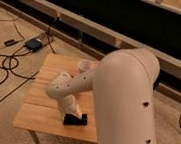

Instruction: Push the eraser across the table

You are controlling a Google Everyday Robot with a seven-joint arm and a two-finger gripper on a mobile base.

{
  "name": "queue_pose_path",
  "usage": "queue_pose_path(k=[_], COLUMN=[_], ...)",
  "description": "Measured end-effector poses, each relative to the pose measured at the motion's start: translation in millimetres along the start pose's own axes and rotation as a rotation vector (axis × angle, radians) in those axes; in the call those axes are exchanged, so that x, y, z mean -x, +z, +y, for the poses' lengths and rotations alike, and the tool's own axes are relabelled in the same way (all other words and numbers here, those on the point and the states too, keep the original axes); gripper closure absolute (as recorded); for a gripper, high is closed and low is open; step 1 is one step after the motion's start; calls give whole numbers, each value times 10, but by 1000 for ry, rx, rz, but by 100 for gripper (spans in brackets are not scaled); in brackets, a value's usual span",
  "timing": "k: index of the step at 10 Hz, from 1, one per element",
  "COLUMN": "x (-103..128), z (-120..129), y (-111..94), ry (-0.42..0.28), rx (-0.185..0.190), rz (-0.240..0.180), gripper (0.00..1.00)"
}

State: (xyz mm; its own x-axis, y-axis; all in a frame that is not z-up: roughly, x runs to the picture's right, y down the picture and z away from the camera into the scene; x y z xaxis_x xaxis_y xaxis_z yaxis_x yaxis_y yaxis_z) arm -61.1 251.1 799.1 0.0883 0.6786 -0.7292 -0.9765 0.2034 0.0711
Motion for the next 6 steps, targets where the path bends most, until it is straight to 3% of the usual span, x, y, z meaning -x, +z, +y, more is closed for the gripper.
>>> queue_pose_path(k=[6], x=[77], z=[-316], y=[95], ry=[65], rx=[-24], rz=[13], gripper=[35])
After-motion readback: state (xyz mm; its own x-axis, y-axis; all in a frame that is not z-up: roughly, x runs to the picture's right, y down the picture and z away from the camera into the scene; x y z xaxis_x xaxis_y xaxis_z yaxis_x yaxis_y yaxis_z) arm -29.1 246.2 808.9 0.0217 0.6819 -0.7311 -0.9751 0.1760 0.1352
